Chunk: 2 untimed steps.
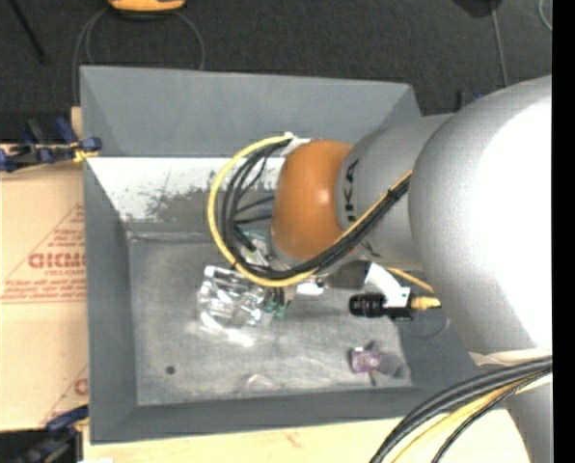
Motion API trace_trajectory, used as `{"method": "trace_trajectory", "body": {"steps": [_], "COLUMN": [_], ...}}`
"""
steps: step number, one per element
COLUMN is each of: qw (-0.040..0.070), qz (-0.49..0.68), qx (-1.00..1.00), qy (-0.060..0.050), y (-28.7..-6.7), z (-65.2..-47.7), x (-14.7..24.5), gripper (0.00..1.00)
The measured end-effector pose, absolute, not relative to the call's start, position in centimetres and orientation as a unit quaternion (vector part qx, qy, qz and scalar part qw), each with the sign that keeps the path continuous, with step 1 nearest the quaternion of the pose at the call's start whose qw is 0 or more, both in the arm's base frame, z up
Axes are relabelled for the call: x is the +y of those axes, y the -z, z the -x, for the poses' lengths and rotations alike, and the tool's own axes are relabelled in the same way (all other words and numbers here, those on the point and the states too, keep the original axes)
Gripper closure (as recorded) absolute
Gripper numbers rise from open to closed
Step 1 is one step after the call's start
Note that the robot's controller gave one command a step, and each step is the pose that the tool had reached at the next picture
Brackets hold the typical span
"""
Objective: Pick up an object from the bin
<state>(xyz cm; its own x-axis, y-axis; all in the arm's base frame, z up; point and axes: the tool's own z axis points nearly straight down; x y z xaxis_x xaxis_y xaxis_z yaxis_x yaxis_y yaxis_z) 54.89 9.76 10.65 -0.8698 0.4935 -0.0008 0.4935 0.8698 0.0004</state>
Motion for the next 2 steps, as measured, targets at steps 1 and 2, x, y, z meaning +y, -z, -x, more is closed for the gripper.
{"method": "trace_trajectory", "body": {"steps": [1, 2], "qw": [0.002, 0.0], "qz": [-0.251, -0.249], "qx": [0.968, 0.969], "qy": [-0.001, 0.0], "y": [-17.5, -18.5], "z": [-55.0, -55.1], "x": [9.6, 9.5], "gripper": [1.0, 1.0]}}
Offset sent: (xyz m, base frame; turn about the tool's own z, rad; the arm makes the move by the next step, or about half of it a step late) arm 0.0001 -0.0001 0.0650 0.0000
